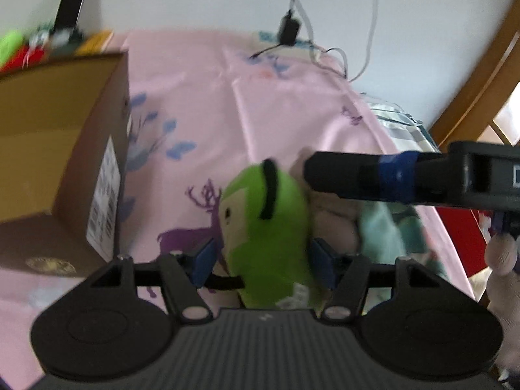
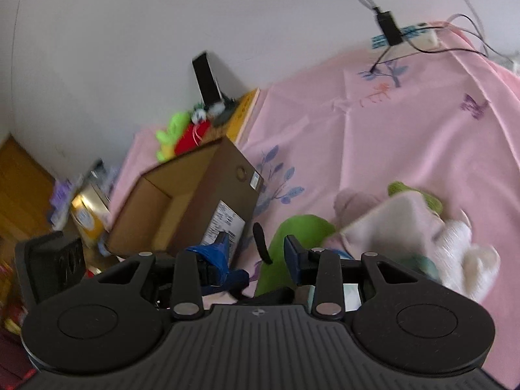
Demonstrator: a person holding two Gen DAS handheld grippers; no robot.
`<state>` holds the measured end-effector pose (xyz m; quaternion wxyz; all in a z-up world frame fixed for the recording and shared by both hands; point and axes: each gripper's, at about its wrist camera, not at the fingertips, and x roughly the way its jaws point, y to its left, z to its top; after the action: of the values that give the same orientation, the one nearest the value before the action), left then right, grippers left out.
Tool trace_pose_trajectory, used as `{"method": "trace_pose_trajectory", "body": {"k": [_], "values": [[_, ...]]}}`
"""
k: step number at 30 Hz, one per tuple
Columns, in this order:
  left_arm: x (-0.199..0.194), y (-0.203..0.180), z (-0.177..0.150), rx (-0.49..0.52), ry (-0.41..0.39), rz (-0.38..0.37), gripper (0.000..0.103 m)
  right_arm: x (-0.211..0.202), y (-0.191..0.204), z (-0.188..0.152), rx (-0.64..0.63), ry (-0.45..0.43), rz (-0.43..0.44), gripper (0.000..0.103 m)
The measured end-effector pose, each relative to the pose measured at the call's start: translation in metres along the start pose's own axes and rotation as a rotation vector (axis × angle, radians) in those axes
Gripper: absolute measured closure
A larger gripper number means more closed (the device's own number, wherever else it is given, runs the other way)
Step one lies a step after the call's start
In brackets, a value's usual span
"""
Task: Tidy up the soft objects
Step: 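Close both grippers on the green round plush and lift it, then carry the green plush into the cardboard box and open both grippers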
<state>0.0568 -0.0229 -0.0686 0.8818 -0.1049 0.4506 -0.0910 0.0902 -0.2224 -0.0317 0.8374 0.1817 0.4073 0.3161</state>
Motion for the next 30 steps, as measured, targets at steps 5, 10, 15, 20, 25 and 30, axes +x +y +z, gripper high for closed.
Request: {"method": "trace_pose_trajectory", "body": {"k": [5, 10, 15, 20, 25, 30], "values": [[0.013, 0.008, -0.001, -0.049, 0.02, -0.05, 0.04, 0.043, 0.0, 0.005, -0.04, 0.119, -0.15, 0.086], [0.015, 0.009, -0.002, -0.047, 0.021, -0.077, 0.049, 0.046, 0.01, -0.003, -0.157, 0.117, -0.181, 0.084], [0.003, -0.001, 0.0, 0.001, 0.004, -0.053, 0.053, 0.035, 0.008, -0.007, -0.123, 0.088, -0.137, 0.087], [-0.036, -0.01, 0.011, 0.062, -0.096, -0.035, 0.054, 0.009, 0.024, -0.007, -0.141, -0.019, -0.052, 0.089], [-0.078, -0.003, 0.027, 0.058, -0.225, 0.007, 0.054, -0.004, 0.049, 0.009, -0.177, -0.144, 0.052, 0.088], [-0.12, 0.035, 0.043, 0.081, -0.342, 0.082, 0.054, 0.019, 0.089, 0.031, -0.213, -0.19, 0.127, 0.088]]}}
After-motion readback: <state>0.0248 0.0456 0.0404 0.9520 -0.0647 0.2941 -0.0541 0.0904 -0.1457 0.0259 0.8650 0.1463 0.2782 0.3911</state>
